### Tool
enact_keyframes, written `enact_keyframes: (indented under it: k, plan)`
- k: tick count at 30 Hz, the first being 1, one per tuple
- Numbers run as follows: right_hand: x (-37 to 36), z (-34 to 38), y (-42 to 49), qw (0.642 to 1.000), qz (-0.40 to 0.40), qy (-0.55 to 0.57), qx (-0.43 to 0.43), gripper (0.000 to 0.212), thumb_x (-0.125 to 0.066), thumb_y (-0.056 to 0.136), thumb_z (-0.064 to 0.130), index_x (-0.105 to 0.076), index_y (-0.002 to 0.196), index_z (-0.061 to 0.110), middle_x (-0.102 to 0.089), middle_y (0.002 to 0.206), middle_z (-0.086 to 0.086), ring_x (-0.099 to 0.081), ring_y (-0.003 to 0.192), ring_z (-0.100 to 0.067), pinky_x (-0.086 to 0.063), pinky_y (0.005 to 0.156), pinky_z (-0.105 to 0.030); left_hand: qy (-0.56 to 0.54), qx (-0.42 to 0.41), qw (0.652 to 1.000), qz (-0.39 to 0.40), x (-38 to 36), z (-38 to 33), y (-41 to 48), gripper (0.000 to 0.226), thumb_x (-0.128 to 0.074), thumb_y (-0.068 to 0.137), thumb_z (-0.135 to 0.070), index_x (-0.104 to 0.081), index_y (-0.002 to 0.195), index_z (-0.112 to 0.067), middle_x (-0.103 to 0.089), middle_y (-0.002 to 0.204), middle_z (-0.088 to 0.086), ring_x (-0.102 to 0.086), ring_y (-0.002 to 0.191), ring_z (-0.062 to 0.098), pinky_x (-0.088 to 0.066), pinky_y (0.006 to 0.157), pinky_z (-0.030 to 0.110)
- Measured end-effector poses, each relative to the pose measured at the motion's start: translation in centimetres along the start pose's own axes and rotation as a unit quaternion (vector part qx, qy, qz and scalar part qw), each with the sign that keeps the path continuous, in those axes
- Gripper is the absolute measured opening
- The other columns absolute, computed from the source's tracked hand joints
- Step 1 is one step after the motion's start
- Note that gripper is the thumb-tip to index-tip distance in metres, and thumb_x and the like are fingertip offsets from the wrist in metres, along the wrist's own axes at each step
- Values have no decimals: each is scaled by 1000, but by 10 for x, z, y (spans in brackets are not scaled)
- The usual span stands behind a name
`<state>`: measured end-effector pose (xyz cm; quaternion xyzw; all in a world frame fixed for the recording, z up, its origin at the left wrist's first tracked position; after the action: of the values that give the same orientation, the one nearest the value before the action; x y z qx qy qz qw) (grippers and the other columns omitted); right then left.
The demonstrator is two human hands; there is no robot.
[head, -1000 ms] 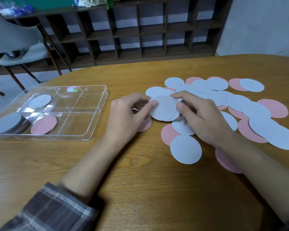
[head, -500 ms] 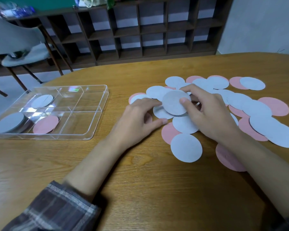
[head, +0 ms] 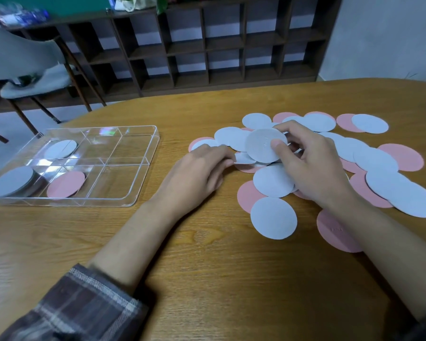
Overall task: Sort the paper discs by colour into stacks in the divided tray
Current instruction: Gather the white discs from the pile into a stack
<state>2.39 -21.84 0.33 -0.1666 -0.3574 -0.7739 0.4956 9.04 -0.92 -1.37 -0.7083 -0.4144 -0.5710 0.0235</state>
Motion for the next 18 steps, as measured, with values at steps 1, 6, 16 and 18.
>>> enact_keyframes:
  k: [1,6,16,18]
  plan:
    - [0,-1,1,1000,-2,1,-1,24,-56,102,31,-64,124,27,-69,111,6,-59,95,-8,-48,65,-18,-4,6,1000,-14,2,1,0,16,-47,108,-24,-62,110,-18,-65,95,0,-57,87,22,-52,74,45]
    - [-2,1,0,999,19,40,6,20,-56,102,25,-68,118,28,-71,99,6,-62,92,-6,-49,71,-29,-29,30,994,-99,13,-9,1,11,-51,108,-15,-61,106,-12,-61,94,-4,-53,83,16,-44,74,27]
    - [-10,8,-5,994,79,67,36,27,-44,108,19,-67,122,24,-64,79,12,-64,79,-7,-53,74,-39,-157,105,972,-141,13,-16,0,8,-68,93,-6,-64,99,-11,-65,75,1,-60,63,15,-47,59,17]
    - [-10,7,-5,994,81,65,33,28,-43,109,20,-67,122,24,-65,80,10,-64,78,-8,-55,77,-43,-157,102,971,-151,14,-18,0,6,-68,96,-8,-65,101,-10,-65,77,-2,-59,64,11,-42,60,12]
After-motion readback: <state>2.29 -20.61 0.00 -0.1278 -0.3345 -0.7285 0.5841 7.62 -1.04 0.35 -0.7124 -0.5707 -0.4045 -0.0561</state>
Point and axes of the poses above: each hand's wrist, its own y-axis towards the middle knuckle, its own x-axis out of the back of the hand, z = x × y, the point moved 4 cm from there along y, towards the middle knuckle
